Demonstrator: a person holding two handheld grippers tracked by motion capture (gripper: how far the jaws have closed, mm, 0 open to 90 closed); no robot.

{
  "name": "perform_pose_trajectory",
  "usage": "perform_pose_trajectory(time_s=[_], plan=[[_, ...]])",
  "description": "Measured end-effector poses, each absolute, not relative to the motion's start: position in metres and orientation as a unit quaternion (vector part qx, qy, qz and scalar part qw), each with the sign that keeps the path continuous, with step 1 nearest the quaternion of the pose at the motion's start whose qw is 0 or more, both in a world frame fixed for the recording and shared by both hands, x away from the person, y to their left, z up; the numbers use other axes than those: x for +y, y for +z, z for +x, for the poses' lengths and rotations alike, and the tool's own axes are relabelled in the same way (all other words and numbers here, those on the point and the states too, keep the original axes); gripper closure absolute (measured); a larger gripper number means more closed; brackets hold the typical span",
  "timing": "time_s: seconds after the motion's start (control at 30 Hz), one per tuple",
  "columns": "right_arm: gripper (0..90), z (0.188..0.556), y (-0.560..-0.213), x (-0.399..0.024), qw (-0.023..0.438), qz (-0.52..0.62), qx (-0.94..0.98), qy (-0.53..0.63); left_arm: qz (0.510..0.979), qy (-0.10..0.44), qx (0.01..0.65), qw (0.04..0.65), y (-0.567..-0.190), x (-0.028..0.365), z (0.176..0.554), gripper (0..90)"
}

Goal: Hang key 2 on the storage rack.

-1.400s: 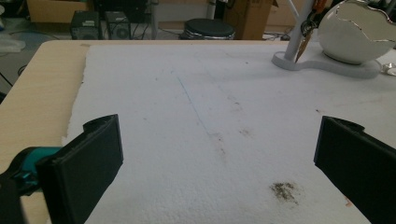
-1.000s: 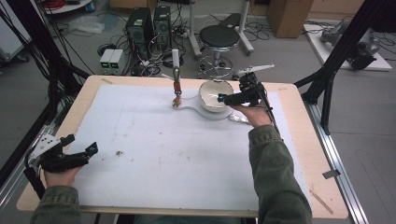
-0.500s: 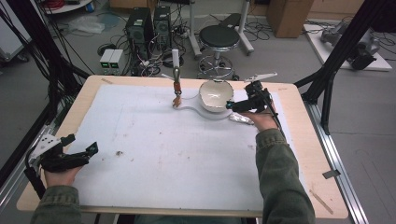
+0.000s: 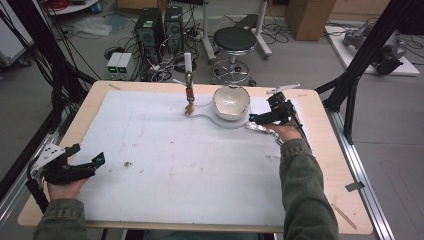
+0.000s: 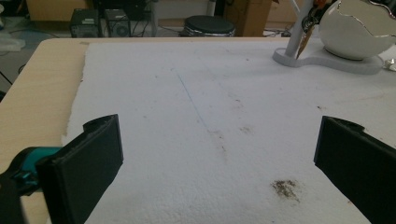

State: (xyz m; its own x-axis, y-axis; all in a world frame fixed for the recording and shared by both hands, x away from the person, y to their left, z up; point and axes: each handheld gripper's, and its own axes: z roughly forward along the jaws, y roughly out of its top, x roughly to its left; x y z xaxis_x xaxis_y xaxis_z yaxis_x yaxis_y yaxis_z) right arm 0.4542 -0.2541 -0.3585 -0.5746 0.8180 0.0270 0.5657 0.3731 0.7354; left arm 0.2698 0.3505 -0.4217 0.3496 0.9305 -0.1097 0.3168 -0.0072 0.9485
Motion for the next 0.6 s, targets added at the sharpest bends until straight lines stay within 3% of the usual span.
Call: perform_pose_trajectory(time_s=[0.6], plan=[[0.5,0.469,-0.382,-0.256,0.158,0.413,0.831,0.338,0.644,0.3,0.485,0.51,-0.422,0.35,0.27,1.7]])
